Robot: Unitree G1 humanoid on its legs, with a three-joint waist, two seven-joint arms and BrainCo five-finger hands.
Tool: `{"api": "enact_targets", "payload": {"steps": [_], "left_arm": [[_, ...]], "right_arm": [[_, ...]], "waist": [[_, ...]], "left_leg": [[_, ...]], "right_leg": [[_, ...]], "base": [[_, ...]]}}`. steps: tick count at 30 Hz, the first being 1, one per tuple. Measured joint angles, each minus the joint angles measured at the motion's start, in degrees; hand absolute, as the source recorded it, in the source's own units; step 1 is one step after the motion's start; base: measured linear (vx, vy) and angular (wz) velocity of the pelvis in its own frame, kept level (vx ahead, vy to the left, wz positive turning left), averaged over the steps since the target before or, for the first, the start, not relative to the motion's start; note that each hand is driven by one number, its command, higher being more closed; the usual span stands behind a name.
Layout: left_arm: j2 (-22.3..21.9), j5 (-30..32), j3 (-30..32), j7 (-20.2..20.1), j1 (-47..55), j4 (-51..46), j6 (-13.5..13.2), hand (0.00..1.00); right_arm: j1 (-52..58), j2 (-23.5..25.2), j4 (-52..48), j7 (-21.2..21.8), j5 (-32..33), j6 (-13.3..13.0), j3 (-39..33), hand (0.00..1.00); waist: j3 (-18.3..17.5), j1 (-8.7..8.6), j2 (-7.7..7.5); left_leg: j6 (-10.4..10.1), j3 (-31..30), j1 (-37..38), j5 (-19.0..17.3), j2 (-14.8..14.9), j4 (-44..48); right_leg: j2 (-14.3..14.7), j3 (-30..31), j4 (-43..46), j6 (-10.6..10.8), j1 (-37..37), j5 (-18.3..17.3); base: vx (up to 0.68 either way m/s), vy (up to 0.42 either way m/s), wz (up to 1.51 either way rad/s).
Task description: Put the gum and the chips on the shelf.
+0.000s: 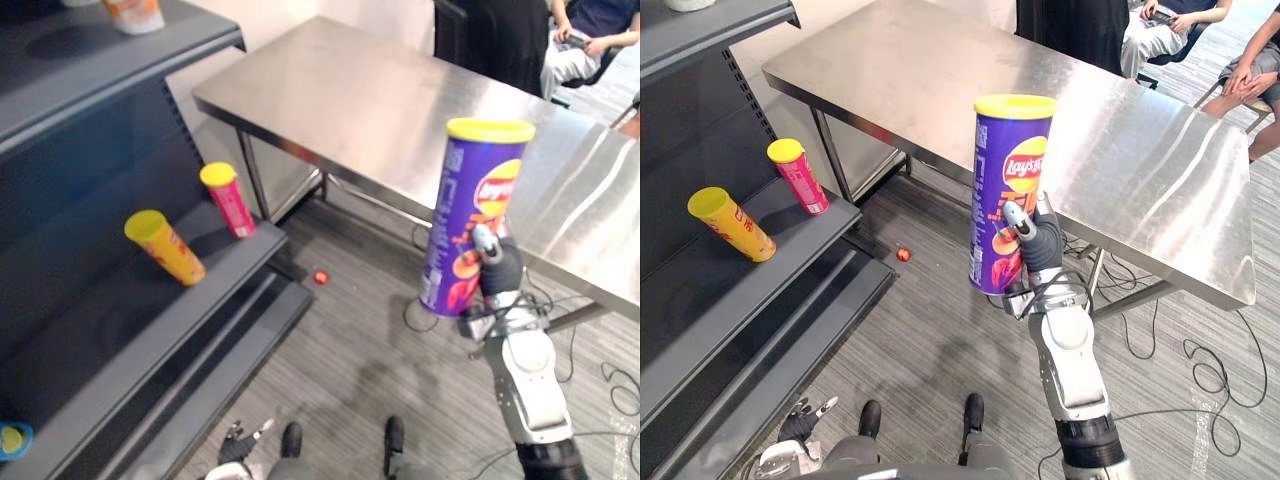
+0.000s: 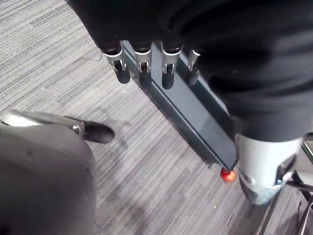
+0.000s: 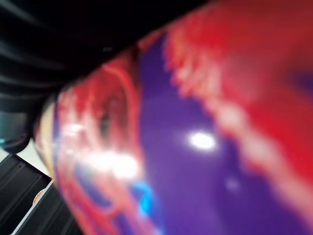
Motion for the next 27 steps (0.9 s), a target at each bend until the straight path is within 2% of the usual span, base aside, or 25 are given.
{"api": "enact_targets", "payload": {"steps": [3,8,10,12,15,18,19,20,21,22,23,24,25,26,27], "left_arm": [[-0.02,-0.03,1.43,-0.21,1.66,0.86,1.00,0.00],[-0.11,-0.02,1.39,-0.24,3.61,1.97,1.14,0.00],[-0.29,-0.04,1.34,-0.25,4.00,2.50,1.19,0.00],[-0.85,-0.50,1.33,-0.24,4.10,2.98,1.25,0.00],[-1.53,-3.02,1.44,-0.40,4.14,3.00,1.40,0.00],[-1.89,-5.66,1.44,-0.79,3.86,2.84,1.45,0.00],[-1.89,-5.66,1.41,-0.97,3.65,2.83,1.53,0.00],[-2.11,-5.67,1.41,-0.97,3.61,2.32,1.58,0.00],[-2.13,-5.67,1.47,-0.95,3.58,1.97,1.62,0.00],[-1.97,-5.69,2.60,-0.93,3.31,2.46,1.79,0.00],[-1.91,-5.73,4.35,-0.80,2.25,3.14,2.05,0.00],[-2.32,-5.81,4.97,-0.78,2.03,3.14,2.13,0.00],[-3.29,-5.98,5.00,-0.98,2.57,3.16,2.50,0.00],[-4.20,-7.06,5.49,-1.06,3.97,3.03,2.55,0.00],[-4.46,-7.22,5.47,-1.08,4.45,2.96,2.65,0.00]], "right_arm": [[2.61,0.02,-1.06,0.28,0.00,-0.01,-0.02,1.00],[4.43,0.28,-1.13,0.40,0.00,-0.01,-0.11,1.00],[4.88,1.63,-1.12,0.27,0.00,-0.02,-0.44,1.00],[5.63,2.20,-1.07,-0.40,0.00,-0.04,-0.52,1.00],[5.27,2.27,-0.04,-0.47,0.03,-0.13,0.35,1.00],[3.63,2.30,2.75,-0.63,0.04,-0.18,1.04,1.00],[2.94,2.26,3.58,-0.91,0.04,-0.19,1.47,1.00],[2.18,2.11,3.83,-1.34,0.04,-0.18,1.78,1.00],[1.81,2.13,3.82,-1.52,0.03,-0.22,1.86,1.00],[1.37,2.24,3.79,-1.81,-0.11,-0.18,1.76,1.00],[0.48,2.21,3.83,-2.09,-0.14,-0.24,-0.16,1.00],[0.08,2.11,3.93,-2.50,-0.17,-0.23,-1.43,1.00],[-0.10,1.80,3.96,-3.33,-0.20,-0.21,-3.83,1.00],[0.45,1.65,3.90,-4.09,-0.21,-0.21,-5.93,1.00],[0.71,1.40,3.78,-4.46,-0.21,-0.25,-7.16,1.00]], "waist": [[-0.72,-0.10,0.10],[-2.19,-0.07,0.74],[-2.20,0.01,1.22],[-1.68,-0.04,2.60],[-0.50,0.25,4.25],[-0.41,0.33,4.24],[-0.37,0.27,4.21],[-0.10,0.37,4.95],[0.23,0.51,5.44],[0.53,0.77,5.75],[1.29,0.35,5.30],[1.70,0.45,5.44],[2.09,0.32,5.64],[2.06,0.01,6.53],[1.63,-0.15,8.54]], "left_leg": [[-0.05,-0.01,0.91,-0.32,0.00,0.01],[-0.17,-0.19,1.83,-0.85,0.01,0.26],[-0.16,-0.44,1.56,-2.52,0.09,2.94],[-0.12,-1.92,-0.73,-6.92,0.23,11.41],[0.05,-5.82,-2.69,-9.34,-0.38,17.88],[-0.36,-9.91,-4.79,-7.83,-0.77,17.03],[-0.97,-13.03,-5.91,-5.73,-1.12,14.27],[-1.77,-15.66,-7.12,-3.47,-0.71,10.44],[-1.94,-16.13,-7.33,-2.95,0.01,7.97],[-0.31,-11.48,-7.38,-3.49,2.50,2.39],[5.62,-2.02,-9.31,-3.21,4.58,2.72],[7.31,2.92,-11.08,-2.15,4.94,6.46],[10.32,10.98,-12.82,-0.22,5.32,14.90],[11.68,16.53,-11.52,0.84,6.75,21.35],[10.72,18.52,-10.76,0.46,6.94,20.84]], "right_leg": [[0.00,-0.03,0.04,0.03,0.94,-0.21],[-0.03,-0.23,0.19,0.04,1.97,-0.88],[0.01,-0.26,2.45,-0.22,1.91,-2.20],[0.07,-0.81,10.08,0.01,0.51,-6.06],[-0.57,-2.85,17.25,-0.01,-0.04,-10.09],[-1.05,-6.87,17.59,-0.89,-0.04,-10.76],[-1.60,-10.06,17.56,-1.40,-0.49,-11.10],[-1.80,-13.22,18.39,-2.05,-1.58,-11.48],[-1.67,-14.84,18.64,-2.77,-2.04,-11.86],[-1.31,-17.93,17.05,-3.25,-1.76,-11.89],[-3.28,-22.08,16.01,-4.19,-1.67,-11.80],[-4.38,-23.98,16.35,-4.35,-1.93,-11.83],[-6.56,-26.93,17.30,-4.50,-2.22,-11.88],[-7.75,-29.90,19.55,-4.55,-1.98,-11.95],[-7.91,-32.14,20.86,-4.79,-1.65,-12.52]], "base": [[0.01,0.001,0.00],[0.00,0.000,0.00],[0.01,0.000,0.02],[0.01,-0.001,0.14],[-0.01,0.014,0.36],[-0.08,-0.050,0.83],[-0.11,-0.111,1.37],[-0.12,-0.134,1.43],[-0.14,-0.188,1.48],[-0.17,-0.168,1.66],[-0.18,-0.132,1.72],[-0.17,-0.093,1.71],[-0.11,-0.092,1.43],[-0.06,-0.105,1.39],[-0.07,-0.081,1.59]]}}
